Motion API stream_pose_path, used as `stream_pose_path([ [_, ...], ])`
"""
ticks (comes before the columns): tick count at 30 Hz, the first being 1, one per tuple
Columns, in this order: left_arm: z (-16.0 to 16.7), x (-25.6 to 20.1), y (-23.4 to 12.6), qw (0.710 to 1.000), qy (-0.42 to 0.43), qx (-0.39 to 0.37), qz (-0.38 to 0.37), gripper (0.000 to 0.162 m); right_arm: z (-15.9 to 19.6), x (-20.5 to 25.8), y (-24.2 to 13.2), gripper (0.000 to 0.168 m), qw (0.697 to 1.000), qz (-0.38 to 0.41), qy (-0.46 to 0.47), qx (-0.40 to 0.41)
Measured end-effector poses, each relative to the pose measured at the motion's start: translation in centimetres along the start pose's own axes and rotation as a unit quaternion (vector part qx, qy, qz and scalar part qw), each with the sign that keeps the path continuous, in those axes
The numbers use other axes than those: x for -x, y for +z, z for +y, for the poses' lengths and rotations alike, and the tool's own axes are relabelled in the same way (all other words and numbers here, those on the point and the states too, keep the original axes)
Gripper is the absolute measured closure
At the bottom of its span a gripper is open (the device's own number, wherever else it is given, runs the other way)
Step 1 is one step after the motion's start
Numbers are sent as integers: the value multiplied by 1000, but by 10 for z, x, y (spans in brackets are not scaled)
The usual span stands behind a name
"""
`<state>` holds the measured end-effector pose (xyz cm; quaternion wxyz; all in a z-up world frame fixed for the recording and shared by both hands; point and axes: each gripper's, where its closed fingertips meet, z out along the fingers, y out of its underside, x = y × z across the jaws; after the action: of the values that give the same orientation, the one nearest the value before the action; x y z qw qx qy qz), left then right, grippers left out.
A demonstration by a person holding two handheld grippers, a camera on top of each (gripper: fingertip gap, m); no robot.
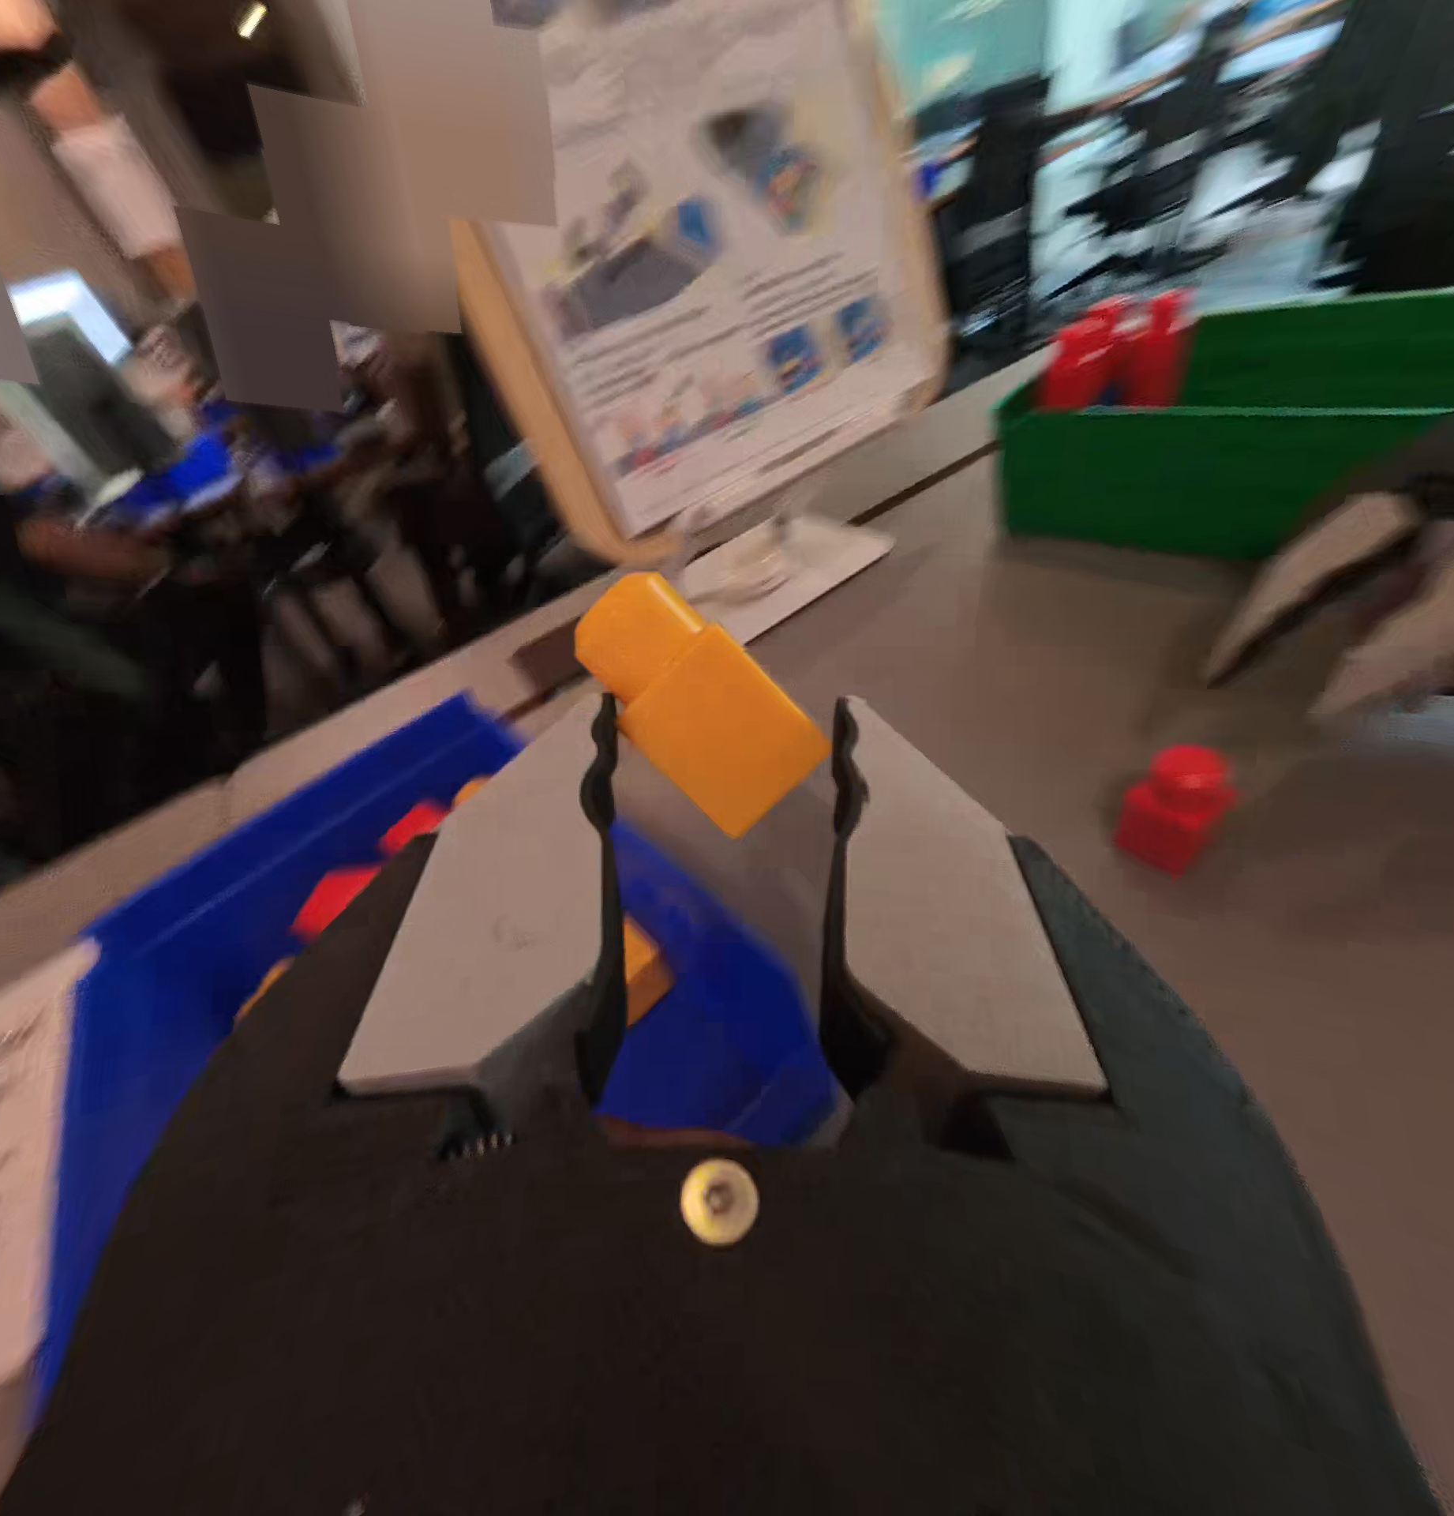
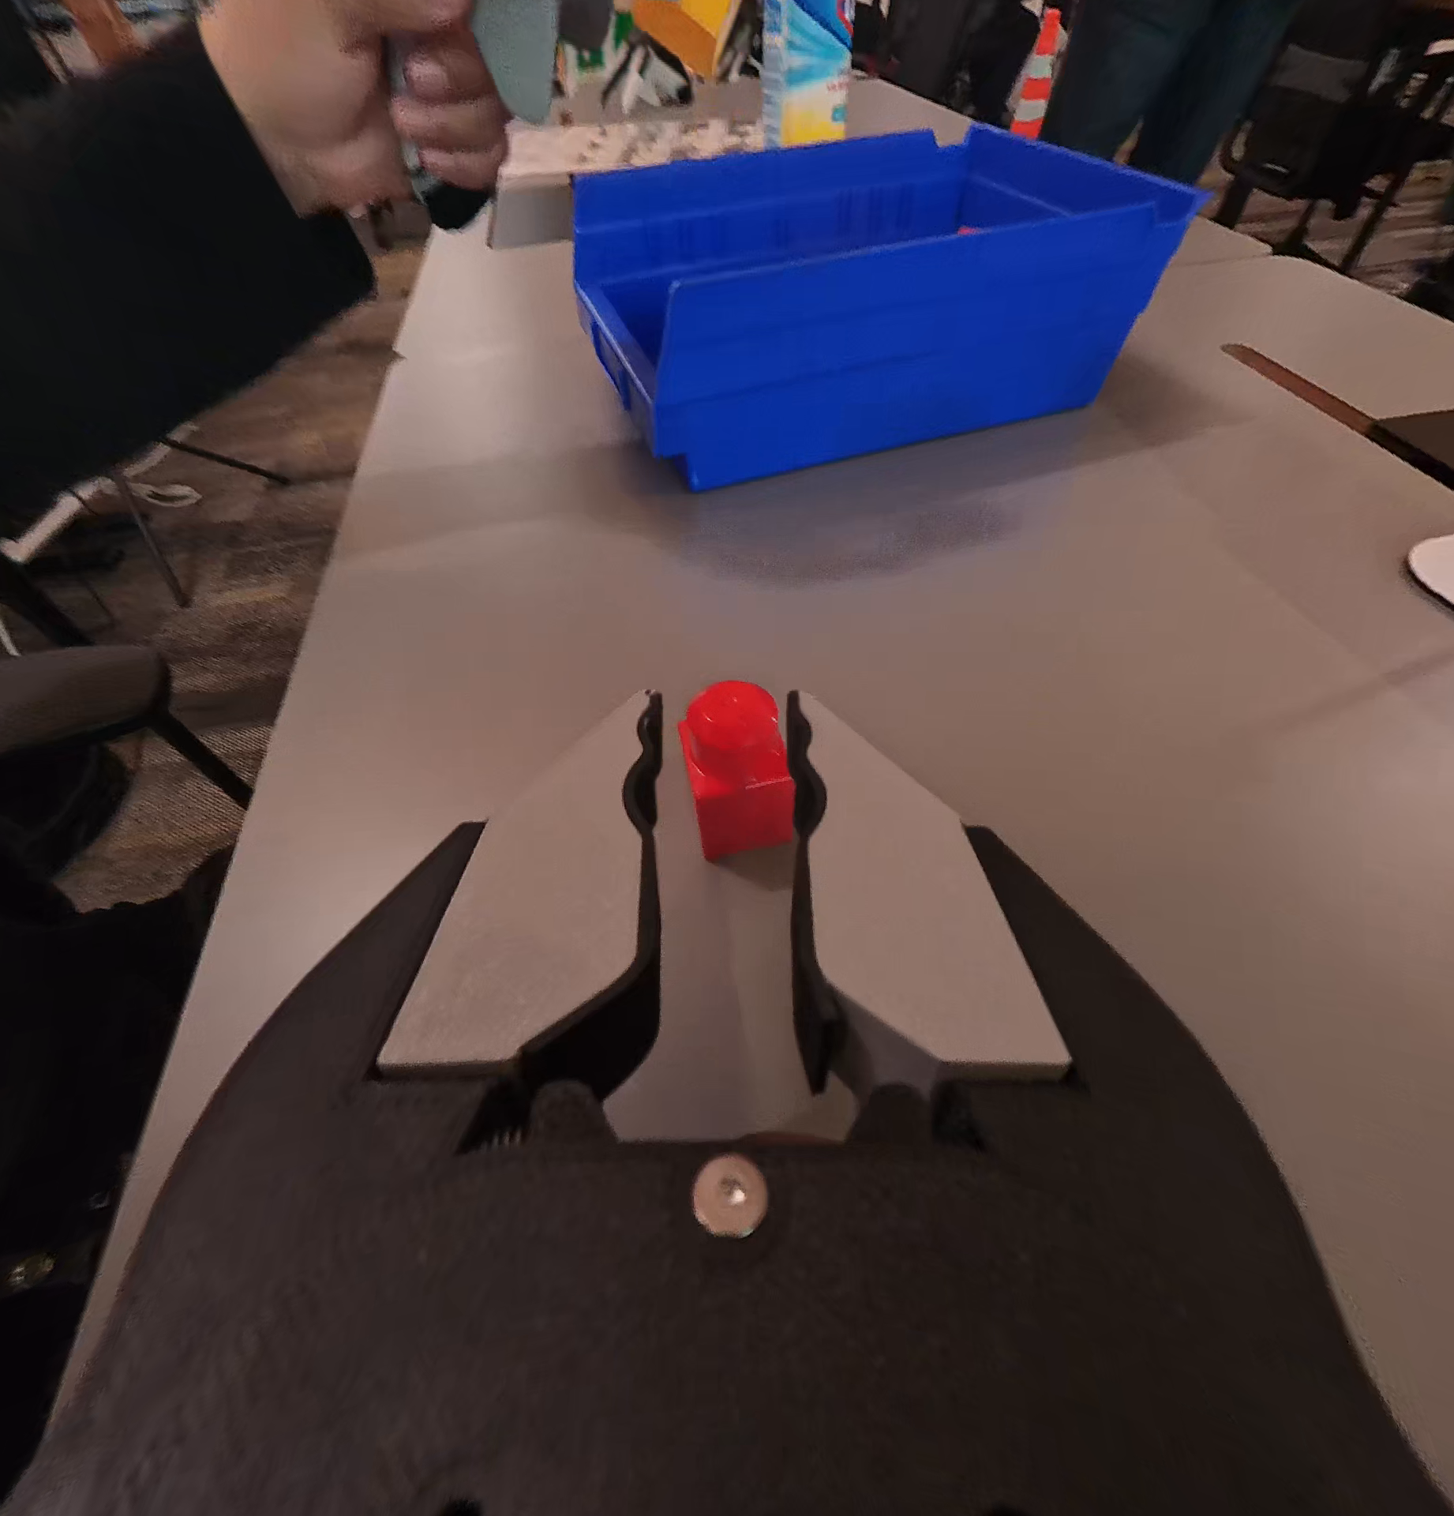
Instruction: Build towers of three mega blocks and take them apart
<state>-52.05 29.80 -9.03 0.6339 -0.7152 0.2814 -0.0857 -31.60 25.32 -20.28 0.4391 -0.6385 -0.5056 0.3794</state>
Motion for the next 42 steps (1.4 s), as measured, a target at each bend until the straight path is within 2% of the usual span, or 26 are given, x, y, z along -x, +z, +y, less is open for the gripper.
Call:
stream_pose_path([
  [2, -25, -62, 5, 991, 46, -70, 104, 111, -5, 6, -1, 139, 999, -27, 17, -18],
  [5, -32, -143, 16, 962, 92, -110, 232, 111, -18, 14, -8, 133, 993, -82, 59, -58],
  [8, -29, -189, 30, 940, 115, -132, 293, 111, -34, 20, -20, 123, 978, -145, 111, -105],
  [13, -39, -227, 31, 904, 112, -205, 358, 111, -56, 23, -40, 113, 958, -191, 135, -168],
  [18, -24, -248, 47, 890, 117, -194, 396, 111, -64, 42, -45, 115, 942, -247, 131, -185],
  [20, -17, -251, 51, 889, 111, -188, 402, 111, -60, 38, -40, 135, 952, -219, 116, -177],
  [24, -7, -242, 62, 904, 88, -171, 383, 114, -53, 26, -33, 135, 965, -178, 114, -158],
  [29, -9, -230, 66, 917, 32, -169, 360, 115, -55, 16, -37, 135, 970, -139, 89, -178],
  [35, -5, -237, 67, 910, -23, -145, 389, 107, -57, 26, -40, 135, 977, -115, 12, -177],
  [38, -6, -242, 62, 895, -51, -140, 420, 107, -54, 26, -36, 135, 982, -93, -15, -165],
  [40, -6, -242, 62, 893, -60, -137, 425, 110, -53, 31, -35, 135, 981, -100, -26, -162],
  [42, -3, -244, 62, 892, -55, -133, 429, 119, -53, 33, -34, 135, 981, -100, -29, -161],
])
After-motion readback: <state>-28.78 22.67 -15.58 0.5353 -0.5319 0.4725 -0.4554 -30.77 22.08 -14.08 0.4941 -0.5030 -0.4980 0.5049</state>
